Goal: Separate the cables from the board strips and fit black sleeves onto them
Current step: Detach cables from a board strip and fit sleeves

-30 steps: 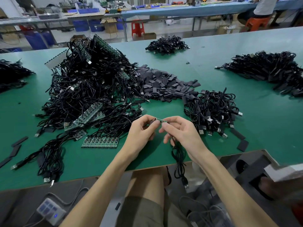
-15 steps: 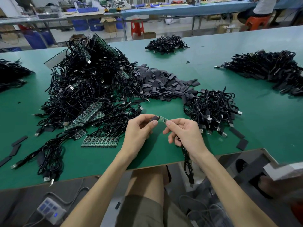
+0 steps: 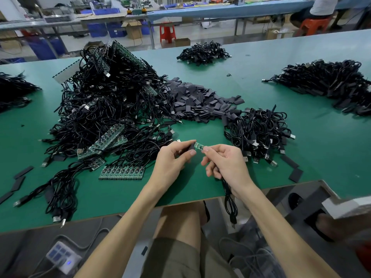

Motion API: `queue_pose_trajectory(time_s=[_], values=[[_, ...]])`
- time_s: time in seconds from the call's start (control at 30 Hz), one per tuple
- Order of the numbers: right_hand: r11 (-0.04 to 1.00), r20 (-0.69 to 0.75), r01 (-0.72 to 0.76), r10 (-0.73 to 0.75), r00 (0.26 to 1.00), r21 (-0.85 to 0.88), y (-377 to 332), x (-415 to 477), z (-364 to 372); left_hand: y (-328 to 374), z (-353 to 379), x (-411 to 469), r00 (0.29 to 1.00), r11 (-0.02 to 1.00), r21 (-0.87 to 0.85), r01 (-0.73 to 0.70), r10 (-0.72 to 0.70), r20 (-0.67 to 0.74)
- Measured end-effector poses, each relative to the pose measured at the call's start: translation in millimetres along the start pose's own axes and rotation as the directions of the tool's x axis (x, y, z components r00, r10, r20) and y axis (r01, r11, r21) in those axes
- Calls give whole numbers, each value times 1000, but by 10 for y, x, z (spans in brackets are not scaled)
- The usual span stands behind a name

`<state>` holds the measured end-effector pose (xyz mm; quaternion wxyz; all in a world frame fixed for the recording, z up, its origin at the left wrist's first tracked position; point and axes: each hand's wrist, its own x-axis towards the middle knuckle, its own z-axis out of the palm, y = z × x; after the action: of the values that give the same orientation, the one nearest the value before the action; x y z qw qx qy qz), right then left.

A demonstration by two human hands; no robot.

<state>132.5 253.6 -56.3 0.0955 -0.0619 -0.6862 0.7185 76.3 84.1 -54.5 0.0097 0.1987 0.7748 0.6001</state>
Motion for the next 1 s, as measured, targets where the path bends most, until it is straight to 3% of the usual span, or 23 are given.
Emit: queue_pose_trajectory(time_s=[0.13, 0.2, 0.6, 1.0], values=[[1000, 9, -2, 2, 1000, -18, -4, -1, 7, 44, 22, -28, 991, 951, 283, -127, 137, -14], [1000, 3, -1, 1, 1000, -12, -12, -7, 7, 61, 58, -51, 985, 927, 340, -158, 171, -8], [999, 18, -8, 9, 1000, -32, -24, -7, -6, 51, 51, -50, 981, 952, 274, -136, 167, -94], [997, 97, -48, 54, 994, -67, -66, 8, -15, 37, 58, -65, 969, 914, 360, -188, 233, -86]])
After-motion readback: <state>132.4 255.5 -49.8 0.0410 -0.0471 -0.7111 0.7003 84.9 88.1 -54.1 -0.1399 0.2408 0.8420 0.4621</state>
